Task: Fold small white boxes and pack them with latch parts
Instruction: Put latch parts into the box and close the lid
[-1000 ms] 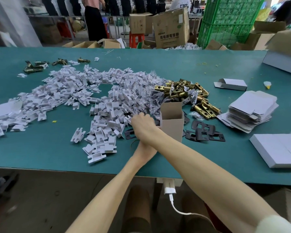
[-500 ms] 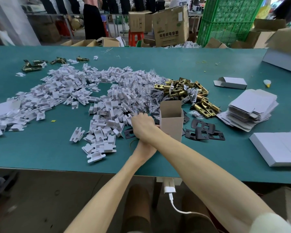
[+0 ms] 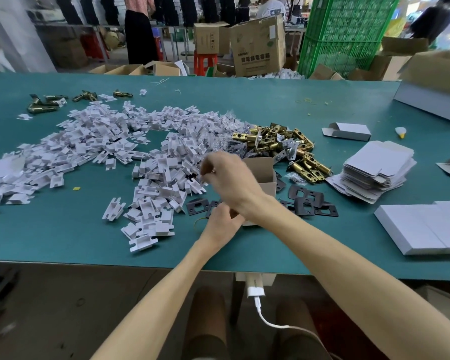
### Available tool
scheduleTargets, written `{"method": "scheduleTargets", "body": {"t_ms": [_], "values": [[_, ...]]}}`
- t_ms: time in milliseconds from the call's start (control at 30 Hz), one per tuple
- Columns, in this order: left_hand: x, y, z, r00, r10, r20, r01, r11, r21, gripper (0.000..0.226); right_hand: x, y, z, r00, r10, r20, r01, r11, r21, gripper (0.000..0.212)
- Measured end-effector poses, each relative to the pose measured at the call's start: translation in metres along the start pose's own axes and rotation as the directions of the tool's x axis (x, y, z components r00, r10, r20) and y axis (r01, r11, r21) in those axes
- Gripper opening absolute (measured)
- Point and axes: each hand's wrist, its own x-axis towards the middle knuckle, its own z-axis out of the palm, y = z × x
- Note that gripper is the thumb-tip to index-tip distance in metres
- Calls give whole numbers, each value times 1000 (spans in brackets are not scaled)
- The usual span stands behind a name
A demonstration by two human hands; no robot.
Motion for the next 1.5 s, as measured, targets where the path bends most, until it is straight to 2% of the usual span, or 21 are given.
{"method": "scheduleTargets", "body": {"t_ms": [100, 200, 333, 500, 600, 700, 833, 933, 1033, 1100, 1167, 1300, 1400, 1500], "values": [[1, 0, 2, 999, -34, 25, 37, 994, -105, 16, -9, 10, -42, 995, 81, -63, -68, 981, 184, 6], [1, 2, 4, 999, -44, 32, 49, 980, -193, 25, -14, 31, -74, 978, 181, -102, -154, 962, 226, 9], [0, 1, 4, 999, -31, 23, 36, 975, -217, 27, -20, 59, -86, 956, 270, -111, -256, 959, 125, 5], [-2, 3, 3, 1000, -10, 15, 14, 971, -239, 26, -27, 67, -69, 950, 263, -170, -285, 950, -123, 12], [-3, 3, 3, 1000, -5, 12, 8, 971, -237, 26, -26, 63, -61, 961, 211, -179, -250, 940, -234, 15], [-2, 3, 3, 1000, -7, 14, 10, 972, -235, 25, -24, 62, -57, 981, 157, -116, -190, 906, -378, 18], [-2, 3, 3, 1000, -16, 15, 19, 962, -271, 26, -25, 67, -58, 984, 140, -110, -174, 881, -439, 14], [-1, 1, 3, 1000, -18, 21, 23, 964, -265, 27, -25, 66, -58, 992, 96, -86, -128, 819, -559, 9], [-1, 0, 3, 999, -24, 24, 29, 965, -261, 27, -25, 60, -59, 996, 94, -13, -79, 752, -654, 12], [-1, 0, 3, 999, -22, 23, 28, 966, -256, 29, -26, 55, -60, 992, 127, 28, -74, 728, -682, 15], [-1, 0, 4, 999, -24, 23, 29, 967, -253, 30, -28, 48, -62, 989, 150, 11, -103, 722, -684, 17], [0, -1, 4, 999, -28, 24, 33, 968, -249, 32, -26, 41, -67, 996, 61, -58, -84, 735, -673, 25], [0, -1, 4, 999, -26, 24, 31, 969, -244, 32, -27, 39, -64, 996, 82, 19, -52, 772, -633, 33], [-1, 1, 4, 999, -26, 23, 31, 966, -255, 31, -35, 45, -55, 989, 124, 79, -43, 756, -653, 30]]}}
